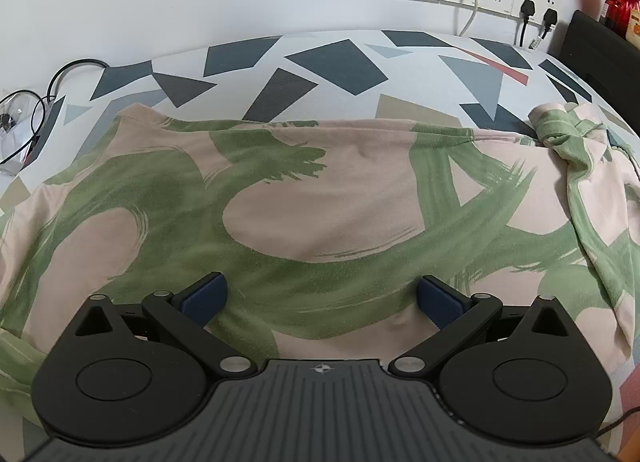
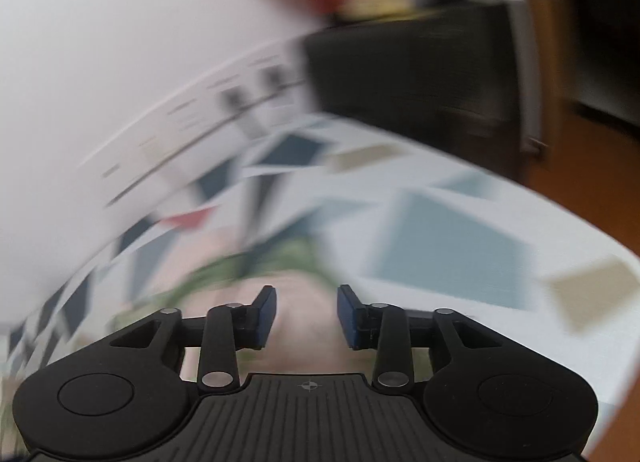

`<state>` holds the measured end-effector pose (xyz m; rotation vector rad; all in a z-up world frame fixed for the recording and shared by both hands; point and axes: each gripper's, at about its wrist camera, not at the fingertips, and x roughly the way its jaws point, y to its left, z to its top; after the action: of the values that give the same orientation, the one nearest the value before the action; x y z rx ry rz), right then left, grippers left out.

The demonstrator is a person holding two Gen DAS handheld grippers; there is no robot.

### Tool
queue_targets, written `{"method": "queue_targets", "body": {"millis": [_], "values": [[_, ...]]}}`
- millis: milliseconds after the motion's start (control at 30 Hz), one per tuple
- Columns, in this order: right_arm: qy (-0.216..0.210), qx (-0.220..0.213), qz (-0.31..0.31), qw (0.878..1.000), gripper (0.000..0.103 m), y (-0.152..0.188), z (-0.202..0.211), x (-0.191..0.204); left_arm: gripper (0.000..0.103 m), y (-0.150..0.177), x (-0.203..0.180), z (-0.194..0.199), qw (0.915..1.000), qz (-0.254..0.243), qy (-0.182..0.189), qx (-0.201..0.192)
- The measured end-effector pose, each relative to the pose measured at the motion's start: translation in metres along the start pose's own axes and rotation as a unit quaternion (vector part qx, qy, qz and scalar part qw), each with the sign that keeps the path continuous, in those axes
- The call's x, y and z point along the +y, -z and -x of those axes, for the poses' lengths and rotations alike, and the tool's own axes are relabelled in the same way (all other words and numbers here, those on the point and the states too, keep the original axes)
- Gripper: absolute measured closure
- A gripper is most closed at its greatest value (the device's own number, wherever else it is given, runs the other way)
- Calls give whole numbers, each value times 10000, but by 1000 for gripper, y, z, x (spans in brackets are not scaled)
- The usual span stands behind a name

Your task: Fold clothes

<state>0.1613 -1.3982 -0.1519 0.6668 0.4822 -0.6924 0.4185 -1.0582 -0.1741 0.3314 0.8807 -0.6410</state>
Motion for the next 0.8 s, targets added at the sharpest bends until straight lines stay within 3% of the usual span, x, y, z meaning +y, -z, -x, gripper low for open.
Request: {"method": "queue_targets", "body": {"millis": [67,133,200,300,333,367,400,467,567,733,800], "values": [[-252,217,458,9984,66,4,-22,43,0,-3,0,0,9999,-150,33,36],[-479,409,969,9933,58,10,-44,87,0,-4,3,0,9999,-152,3,70],[-493,453,1442,9873,44,16,-63,128,0,-1,7,1,9999,-74,50,70],[-342,713,1876,9791,41,27,-91,167,0,4,9,2,9999,-86,103,-26],[-217,846,1973,9764,43,32,-99,175,0,4,10,2,9999,-91,114,-37],[-36,851,2091,9742,52,38,-103,179,0,4,10,2,9999,-100,126,-37],[53,701,2159,9739,74,39,-102,180,0,4,10,1,9998,-112,138,-36],[-48,545,1701,9839,93,30,-89,159,0,2,11,1,9997,-159,178,-18],[-416,241,668,9966,95,13,-60,113,0,0,13,-1,9994,-233,240,10],[-132,-422,-480,9979,94,3,6,22,0,-4,14,-3,9989,-325,309,106],[88,-256,-985,9948,85,11,16,-15,0,-6,14,-4,9988,-347,320,164]]}}
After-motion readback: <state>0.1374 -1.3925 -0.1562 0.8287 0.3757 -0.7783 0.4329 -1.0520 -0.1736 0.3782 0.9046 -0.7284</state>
